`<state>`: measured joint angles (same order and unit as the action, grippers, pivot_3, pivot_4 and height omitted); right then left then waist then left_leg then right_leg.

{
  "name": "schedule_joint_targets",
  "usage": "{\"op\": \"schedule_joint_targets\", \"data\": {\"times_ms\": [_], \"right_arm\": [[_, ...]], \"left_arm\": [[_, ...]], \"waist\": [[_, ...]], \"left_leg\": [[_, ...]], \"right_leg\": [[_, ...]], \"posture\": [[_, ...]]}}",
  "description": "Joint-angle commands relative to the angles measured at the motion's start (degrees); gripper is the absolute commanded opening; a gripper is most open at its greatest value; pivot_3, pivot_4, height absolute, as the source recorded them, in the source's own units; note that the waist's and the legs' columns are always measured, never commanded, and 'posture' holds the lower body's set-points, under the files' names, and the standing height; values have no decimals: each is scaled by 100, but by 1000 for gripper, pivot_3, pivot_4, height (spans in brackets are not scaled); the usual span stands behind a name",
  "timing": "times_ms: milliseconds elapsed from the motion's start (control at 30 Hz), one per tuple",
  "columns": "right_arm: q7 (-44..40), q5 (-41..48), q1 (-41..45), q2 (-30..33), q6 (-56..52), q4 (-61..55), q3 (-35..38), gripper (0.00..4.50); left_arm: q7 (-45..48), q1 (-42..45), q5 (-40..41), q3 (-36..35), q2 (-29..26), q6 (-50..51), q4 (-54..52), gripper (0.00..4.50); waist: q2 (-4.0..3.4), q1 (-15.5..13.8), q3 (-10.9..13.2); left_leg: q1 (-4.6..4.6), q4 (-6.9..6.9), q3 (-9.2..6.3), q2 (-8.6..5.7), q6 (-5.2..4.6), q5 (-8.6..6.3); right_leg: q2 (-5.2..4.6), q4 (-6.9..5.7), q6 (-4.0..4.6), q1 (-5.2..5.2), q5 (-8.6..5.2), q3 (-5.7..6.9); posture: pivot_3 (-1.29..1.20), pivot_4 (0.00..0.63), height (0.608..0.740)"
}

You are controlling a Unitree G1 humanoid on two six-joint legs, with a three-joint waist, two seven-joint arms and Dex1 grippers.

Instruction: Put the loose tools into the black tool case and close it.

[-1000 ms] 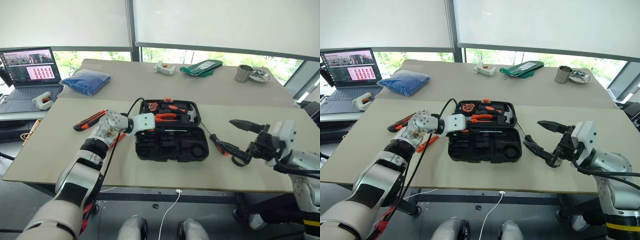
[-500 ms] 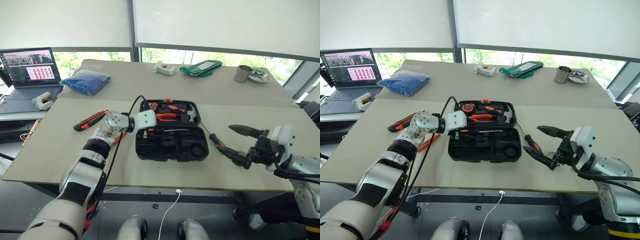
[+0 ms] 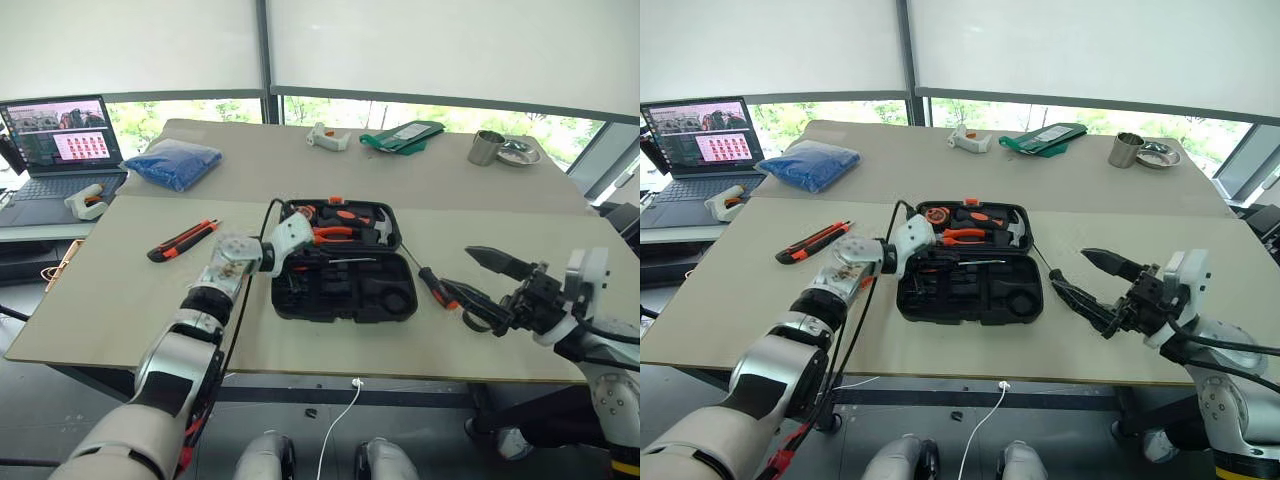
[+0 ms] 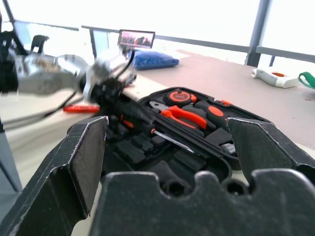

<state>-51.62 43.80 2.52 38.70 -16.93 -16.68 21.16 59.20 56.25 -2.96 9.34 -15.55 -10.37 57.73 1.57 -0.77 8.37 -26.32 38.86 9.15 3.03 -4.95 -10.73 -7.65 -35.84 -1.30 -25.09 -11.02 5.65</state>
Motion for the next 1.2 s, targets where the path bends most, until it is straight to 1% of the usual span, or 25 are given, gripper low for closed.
{"op": "schedule_joint_targets", "data": {"times_ms": [33, 267, 333, 433, 467, 533, 600, 667, 733, 767, 800, 833, 867, 900, 967, 1000, 1067, 1200], "right_arm": [[90, 150, 83, -54, -16, -53, 219, 4500], [163, 142, -6, -213, 12, -79, 198, 4500], [187, 156, -67, -247, 20, -119, 239, 4500], [218, 109, -198, -299, 154, -167, 359, 4500], [220, 85, -252, -313, 208, -171, 418, 4500], [161, -73, -461, -293, 399, -162, 617, 4500], [107, -212, -676, -267, 581, -150, 793, 4500], [57, -311, -892, -250, 730, -160, 937, 4500], [34, -575, -1288, -309, 1061, -174, 1200, 4500], [39, -706, -1451, -349, 1235, -159, 1305, 4500], [69, -843, -1629, -423, 1447, -101, 1445, 4500], [92, -922, -1779, -489, 1599, -37, 1560, 4500], [124, -1040, -1938, -573, 1800, 73, 1694, 4500], [159, -1139, -2070, -656, 1987, 176, 1813, 4500], [149, -1242, -2369, -811, 2270, 360, 2007, 4500], [53, -1080, -2551, -880, 2219, 376, 2069, 4500], [-132, -940, -2853, -925, 2213, 383, 2106, 4500], [39, -1397, -3071, -1027, 2749, 711, 2199, 4500]], "left_arm": [[-92, -64, -280, 253, 23, 201, -158, 55], [-458, -32, -359, 299, 178, 706, -6, 55], [-401, -89, -150, 144, 196, 532, -141, 55], [-243, -180, 289, -239, 142, 192, -457, 55], [-168, -213, 439, -373, 96, 43, -564, 290], [304, -379, 1017, -798, -48, -342, -928, 787], [671, -534, 1382, -1062, -221, -482, -1172, 1512], [958, -694, 1570, -1170, -413, -476, -1377, 2343], [1343, -1076, 1957, -1363, -759, -171, -1996, 3043], [1437, -1244, 2145, -1468, -888, 18, -2277, 3482], [1510, -1469, 2241, -1511, -1072, 194, -2600, 3711], [1541, -1679, 2282, -1531, -1223, 303, -2865, 4171], [1616, -1950, 2321, -1570, -1394, 296, -3118, 4452], [1677, -2203, 2391, -1627, -1542, 312, -3341, 4452], [1766, -2749, 2490, -1785, -1855, 351, -3678, 4452], [1901, -3038, 2654, -1926, -1953, 275, -3818, 4452], [2097, -3462, 2916, -2145, -2051, 87, -4005, 4452], [2022, -4345, 2956, -2457, -2335, 203, -4136, 4452]], "waist": [[-1, -1, 0], [-3, -22, -2], [-4, -28, -3], [-5, -16, -3], [-4, -5, -3], [-4, 1, -3], [-4, 6, -3], [-6, 10, -3], [-12, 14, -7], [-15, 12, -9], [-16, 12, -9], [-16, 12, -9], [-17, 12, -9], [-17, 13, -9], [-19, 14, -9], [-23, 12, -9], [-33, 6, -10], [-53, 11, -10]], "left_leg": [[1, 0, 0, 0, 0, 0], [7, 6, -10, -2, 4, -3], [12, 8, -14, -3, 31, -18], [12, 8, -16, -5, 35, -20], [10, 8, -16, -4, 34, -19], [6, 6, -16, -5, 30, -17], [-1, 3, -16, -4, 25, -14], [-1, -1, -16, -3, 5, -3], [1, -2, -15, -3, 5, -3], [2, -3, -15, -4, 5, -4], [4, -3, -15, -4, 4, -5], [5, -3, -16, -4, 5, -5], [5, -3, -16, -3, 6, -5], [6, -2, -16, -3, 27, -17], [7, -2, -17, -3, 37, -23], [10, -2, -17, -3, 45, -28], [17, -3, -18, -2, 57, -34], [31, -9, -23, -6, 61, -38]], "right_leg": [[0, 0, 0, 1, 0, 0], [-1, 1, 1, 12, -1, 0], [-1, 1, 3, 18, -4, 1], [-2, 1, -21, 19, -26, -1], [-2, 0, -22, 17, -26, -2], [-2, -1, -22, 12, -17, -2], [-1, -3, -3, 4, -2, -2], [0, -3, -4, 4, -5, -1], [0, -3, -5, 6, -6, -2], [1, -1, -6, 8, -6, -2], [0, -2, -9, 9, -9, -3], [0, -2, -10, 9, -10, -3], [0, -2, -9, 8, -10, -3], [0, -2, -9, 10, -11, -3], [0, -1, -37, 10, -37, -3], [-2, -1, -20, 10, -50, -5], [-6, 2, -13, 4, -55, -5], [-31, 7, -13, 1, -56, -5]], "posture": [[0, 150, 740], [0, 150, 740], [0, 150, 740], [0, 150, 740], [0, 150, 740], [0, 150, 740], [0, 150, 740], [0, 150, 740], [0, 150, 740], [0, 150, 740], [0, 150, 740], [0, 150, 740], [0, 150, 740], [0, 150, 740], [0, 150, 740], [0, 150, 740], [0, 150, 740], [0, 150, 740]]}}
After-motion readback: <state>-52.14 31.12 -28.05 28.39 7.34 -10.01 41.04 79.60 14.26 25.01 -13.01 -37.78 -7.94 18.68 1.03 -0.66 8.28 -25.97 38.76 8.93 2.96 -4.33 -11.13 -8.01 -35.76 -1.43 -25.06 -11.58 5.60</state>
